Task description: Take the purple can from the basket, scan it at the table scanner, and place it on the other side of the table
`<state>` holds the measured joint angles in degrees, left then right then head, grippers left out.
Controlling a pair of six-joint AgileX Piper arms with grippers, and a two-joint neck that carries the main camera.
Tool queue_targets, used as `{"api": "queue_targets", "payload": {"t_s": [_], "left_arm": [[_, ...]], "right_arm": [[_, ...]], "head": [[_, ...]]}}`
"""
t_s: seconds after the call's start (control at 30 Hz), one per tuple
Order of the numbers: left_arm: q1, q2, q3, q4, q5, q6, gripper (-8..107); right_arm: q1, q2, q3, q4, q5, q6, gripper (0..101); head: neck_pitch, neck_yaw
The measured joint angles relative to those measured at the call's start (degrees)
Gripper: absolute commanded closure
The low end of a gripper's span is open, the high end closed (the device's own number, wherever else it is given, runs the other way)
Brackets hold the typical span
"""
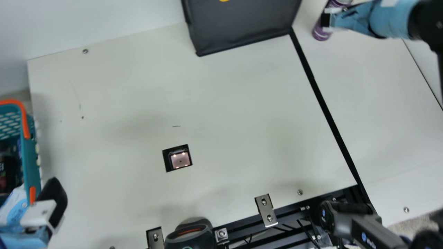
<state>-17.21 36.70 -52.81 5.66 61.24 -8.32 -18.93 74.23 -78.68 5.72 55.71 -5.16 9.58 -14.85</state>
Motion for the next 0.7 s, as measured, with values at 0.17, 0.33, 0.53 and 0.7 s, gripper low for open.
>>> {"api": "queue_targets", "payload": {"t_s": [0.17, 0.33, 0.53, 0.7], "left_arm": [[4.7, 2.2, -5.0, -2.3, 2.6, 2.8, 9], [9.8, 4.4, -10.1, -4.7, 5.2, 5.4, 9], [15.2, 6.6, -15.8, -7.1, 8.1, 8.3, 9], [15.6, 6.6, -16.1, -7.1, 8.2, 8.3, 9]], "right_arm": [[3.0, -5.0, 1.5, -1.2, 2.1, 0.9, 6], [6.4, -10.0, 3.0, -2.3, 4.7, 1.6, 6], [10.1, -16.1, 4.7, -3.5, 7.4, 2.7, 6], [13.3, -20.9, 6.1, -4.3, 9.5, 3.5, 6]], "head": [[0.0, 6.6], [0.0, 12.8], [-0.1, 13.1], [0.0, 13.1]]}}
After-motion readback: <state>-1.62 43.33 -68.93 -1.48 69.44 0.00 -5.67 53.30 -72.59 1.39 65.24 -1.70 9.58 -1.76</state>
